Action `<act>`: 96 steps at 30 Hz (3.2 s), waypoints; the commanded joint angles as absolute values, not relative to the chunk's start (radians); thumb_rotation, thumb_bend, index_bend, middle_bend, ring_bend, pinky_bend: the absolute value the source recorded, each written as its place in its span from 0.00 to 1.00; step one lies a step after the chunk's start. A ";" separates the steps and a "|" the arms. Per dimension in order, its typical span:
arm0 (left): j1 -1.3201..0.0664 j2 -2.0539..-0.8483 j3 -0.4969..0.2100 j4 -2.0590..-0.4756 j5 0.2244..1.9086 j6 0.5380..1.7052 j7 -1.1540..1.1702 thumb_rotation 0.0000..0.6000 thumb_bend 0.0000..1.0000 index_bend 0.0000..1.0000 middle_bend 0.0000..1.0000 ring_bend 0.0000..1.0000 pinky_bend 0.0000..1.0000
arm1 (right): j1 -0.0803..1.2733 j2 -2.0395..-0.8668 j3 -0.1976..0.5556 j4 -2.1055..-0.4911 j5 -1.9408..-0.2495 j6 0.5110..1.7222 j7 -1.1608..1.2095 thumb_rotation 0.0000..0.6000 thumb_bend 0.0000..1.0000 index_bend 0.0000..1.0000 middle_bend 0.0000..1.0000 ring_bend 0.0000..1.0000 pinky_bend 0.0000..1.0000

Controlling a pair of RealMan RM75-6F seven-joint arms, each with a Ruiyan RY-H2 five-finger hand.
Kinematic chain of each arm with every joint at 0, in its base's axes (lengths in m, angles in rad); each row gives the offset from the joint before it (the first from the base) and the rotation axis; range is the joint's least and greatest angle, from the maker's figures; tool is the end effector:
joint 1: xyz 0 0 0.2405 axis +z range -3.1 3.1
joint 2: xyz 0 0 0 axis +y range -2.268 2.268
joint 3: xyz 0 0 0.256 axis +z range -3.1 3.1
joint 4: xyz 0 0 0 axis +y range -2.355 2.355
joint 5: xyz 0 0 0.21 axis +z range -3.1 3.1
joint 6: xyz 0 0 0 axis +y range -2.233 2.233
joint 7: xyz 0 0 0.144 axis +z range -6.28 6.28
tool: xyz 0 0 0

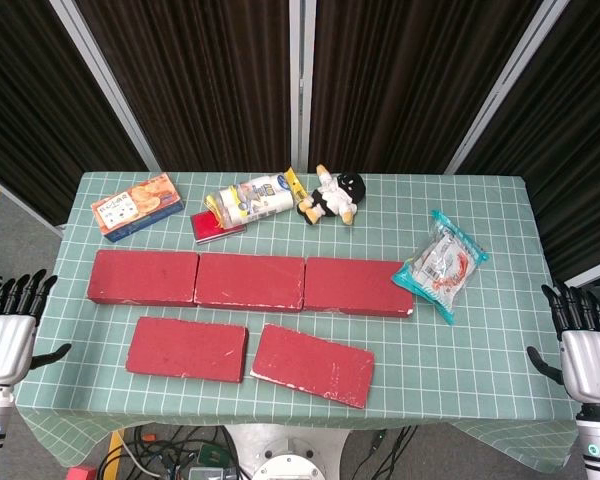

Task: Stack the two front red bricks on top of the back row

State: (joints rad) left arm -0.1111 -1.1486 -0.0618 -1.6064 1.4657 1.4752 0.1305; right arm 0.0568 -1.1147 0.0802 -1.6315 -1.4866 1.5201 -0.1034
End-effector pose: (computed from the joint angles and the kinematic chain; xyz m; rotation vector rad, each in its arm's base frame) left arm -0.3087 0.1915 0.1523 -1.4035 -0.8213 -0.8317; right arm -0.3097 -0.1781 0.1683 1.3496 -0.8130 0.8536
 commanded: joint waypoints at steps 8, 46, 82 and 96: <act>-0.109 -1.135 -0.054 -1.628 1.486 1.484 0.135 1.00 0.00 0.07 0.00 0.00 0.04 | 0.060 -1.117 0.080 -1.628 -1.480 1.509 -0.104 1.00 0.15 0.00 0.00 0.00 0.00; -0.382 -1.343 -0.006 -1.848 1.424 1.001 0.363 1.00 0.00 0.04 0.00 0.00 0.03 | 0.060 -1.086 0.103 -1.609 -1.441 1.501 -0.059 1.00 0.15 0.00 0.00 0.00 0.00; -0.520 -1.384 0.000 -1.792 1.143 0.907 0.411 1.00 0.00 0.03 0.07 0.00 0.00 | 0.058 -1.121 0.112 -1.560 -1.417 1.501 -0.059 1.00 0.17 0.00 0.00 0.00 0.00; -0.523 -1.382 0.008 -1.812 1.164 0.974 0.429 1.00 0.05 0.13 0.16 0.00 0.00 | 0.059 -1.131 0.112 -1.544 -1.422 1.502 -0.051 1.00 0.17 0.00 0.00 0.00 0.00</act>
